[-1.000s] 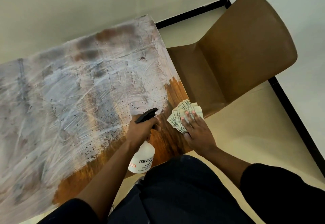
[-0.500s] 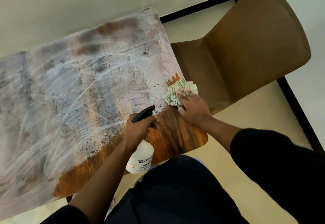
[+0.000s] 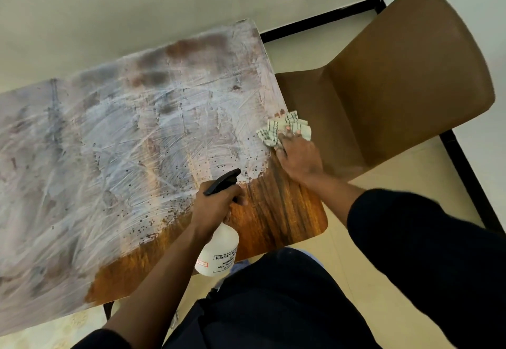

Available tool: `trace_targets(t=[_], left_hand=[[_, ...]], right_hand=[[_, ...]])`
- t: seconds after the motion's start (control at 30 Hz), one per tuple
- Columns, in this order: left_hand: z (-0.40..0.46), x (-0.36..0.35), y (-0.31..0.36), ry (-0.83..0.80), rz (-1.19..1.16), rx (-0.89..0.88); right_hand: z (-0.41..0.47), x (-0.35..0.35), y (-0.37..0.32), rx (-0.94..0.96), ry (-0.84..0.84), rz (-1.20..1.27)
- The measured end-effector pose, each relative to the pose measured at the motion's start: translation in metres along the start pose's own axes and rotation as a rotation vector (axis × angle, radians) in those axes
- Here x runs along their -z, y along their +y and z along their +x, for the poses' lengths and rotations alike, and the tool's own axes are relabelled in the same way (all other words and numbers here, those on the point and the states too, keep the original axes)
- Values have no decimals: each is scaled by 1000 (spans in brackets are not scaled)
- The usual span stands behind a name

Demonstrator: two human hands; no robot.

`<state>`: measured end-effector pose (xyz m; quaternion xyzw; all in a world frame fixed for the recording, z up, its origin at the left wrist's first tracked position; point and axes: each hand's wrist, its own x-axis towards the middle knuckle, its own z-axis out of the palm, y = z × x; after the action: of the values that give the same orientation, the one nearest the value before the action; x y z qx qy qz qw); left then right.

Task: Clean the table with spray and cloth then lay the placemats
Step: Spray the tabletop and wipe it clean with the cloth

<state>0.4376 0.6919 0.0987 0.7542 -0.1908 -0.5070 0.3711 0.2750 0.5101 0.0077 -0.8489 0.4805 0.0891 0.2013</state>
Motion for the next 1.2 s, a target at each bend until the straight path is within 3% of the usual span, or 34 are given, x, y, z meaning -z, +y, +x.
trace_targets(t=[0.37,0.9,1.2], left_hand=[[14,-10,1,-25,-11,6],[30,-5,15,72,-112,45],[41,15,15,51,-142,3]], right_hand=[[-119,-64,15,229,-84,-126],[54,4,-32,214,-84,-24],[-80,-47,-34,250,-143,59]])
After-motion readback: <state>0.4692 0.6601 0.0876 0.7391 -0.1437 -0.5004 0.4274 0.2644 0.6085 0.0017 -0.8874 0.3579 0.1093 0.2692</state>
